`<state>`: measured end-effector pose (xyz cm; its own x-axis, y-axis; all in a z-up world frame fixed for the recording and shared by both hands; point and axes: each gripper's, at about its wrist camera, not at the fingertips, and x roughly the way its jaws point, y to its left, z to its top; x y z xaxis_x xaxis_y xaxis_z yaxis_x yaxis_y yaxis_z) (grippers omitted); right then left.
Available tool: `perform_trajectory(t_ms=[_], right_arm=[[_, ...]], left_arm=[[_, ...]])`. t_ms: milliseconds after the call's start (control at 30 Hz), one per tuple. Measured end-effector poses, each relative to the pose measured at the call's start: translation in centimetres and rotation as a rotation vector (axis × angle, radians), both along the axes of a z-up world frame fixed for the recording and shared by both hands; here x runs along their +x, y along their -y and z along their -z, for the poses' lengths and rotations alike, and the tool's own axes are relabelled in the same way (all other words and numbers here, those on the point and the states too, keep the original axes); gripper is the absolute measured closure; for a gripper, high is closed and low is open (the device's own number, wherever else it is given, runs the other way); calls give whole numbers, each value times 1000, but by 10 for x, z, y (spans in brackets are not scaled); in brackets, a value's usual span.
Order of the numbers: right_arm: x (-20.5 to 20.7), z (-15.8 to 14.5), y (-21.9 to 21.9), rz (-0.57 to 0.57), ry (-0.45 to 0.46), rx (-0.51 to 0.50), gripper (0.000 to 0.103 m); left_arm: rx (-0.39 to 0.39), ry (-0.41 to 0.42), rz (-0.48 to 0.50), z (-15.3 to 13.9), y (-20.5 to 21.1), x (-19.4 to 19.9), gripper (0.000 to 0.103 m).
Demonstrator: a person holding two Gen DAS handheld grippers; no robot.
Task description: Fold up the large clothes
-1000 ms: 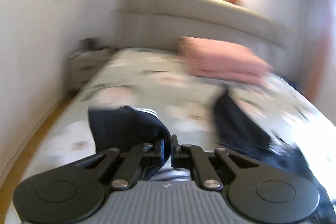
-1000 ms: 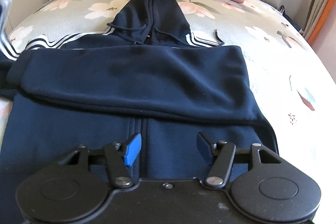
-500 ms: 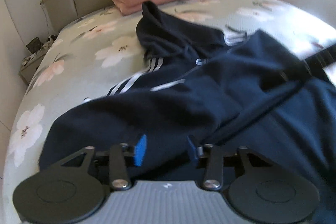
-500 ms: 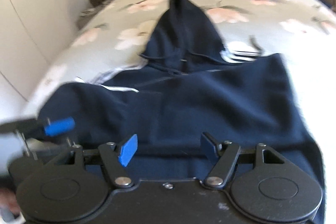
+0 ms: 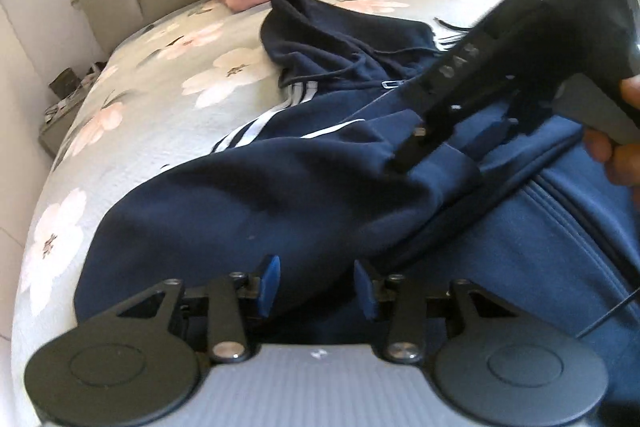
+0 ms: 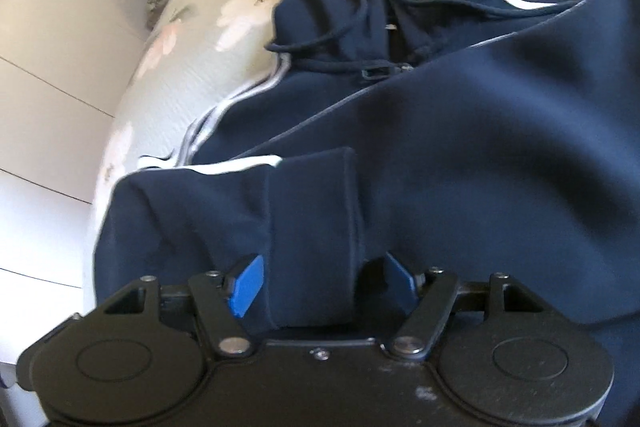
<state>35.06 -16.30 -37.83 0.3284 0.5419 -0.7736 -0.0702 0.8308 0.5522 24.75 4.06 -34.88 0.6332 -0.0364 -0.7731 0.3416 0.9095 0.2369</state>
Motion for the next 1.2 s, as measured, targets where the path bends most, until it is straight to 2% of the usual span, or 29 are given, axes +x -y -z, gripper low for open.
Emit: perform_trajectory(t_ms=[33, 100, 333, 467, 533, 567, 600, 633, 833, 867, 967, 1067, 1133, 1200], right_arm=[[-2, -3, -4, -11, 21, 8, 61], [-3, -6, -14, -43, 41, 23, 86], [-10, -31, -9, -29, 141, 19, 89], [-12, -42, -4, -52, 164, 37, 89], [-12, -43, -7, -79, 162, 35, 89], [-11, -43, -8, -97, 158, 31, 89], [-12, -43, -9, -110, 165, 22, 91], [-12, -44, -10, -115, 185, 0, 98], [-18, -73, 21, -113, 301, -80, 98], [-17, -76, 28, -116, 293, -85, 98], [-8, -65, 46, -89, 194, -62, 94], [-11, -62, 64, -43, 199, -36, 94], [-14, -64, 69, -24, 211, -41, 94], [-11, -59, 71, -19, 181, -32, 93]], left_arm=[[-11, -2, 9, -1, 1, 0, 60], [-37, -7, 32, -2, 4, 1, 60], [25, 21, 85, 5, 31, 3, 60], [20, 15, 82, 10, 42, 9, 60], [52, 34, 79, 17, 49, 19, 77], [77, 27, 70, 21, 52, 25, 92], [89, 16, 67, 24, 54, 31, 96], [86, 14, 63, 24, 55, 34, 97], [6, 43, 71, -2, 66, 32, 98], [-5, 44, 72, -5, 71, 33, 98], [12, 50, 50, -5, 80, 35, 98], [-23, 39, 23, -7, 80, 36, 98], [-9, 44, 35, -6, 83, 35, 98], [18, 44, 44, -3, 86, 37, 98]])
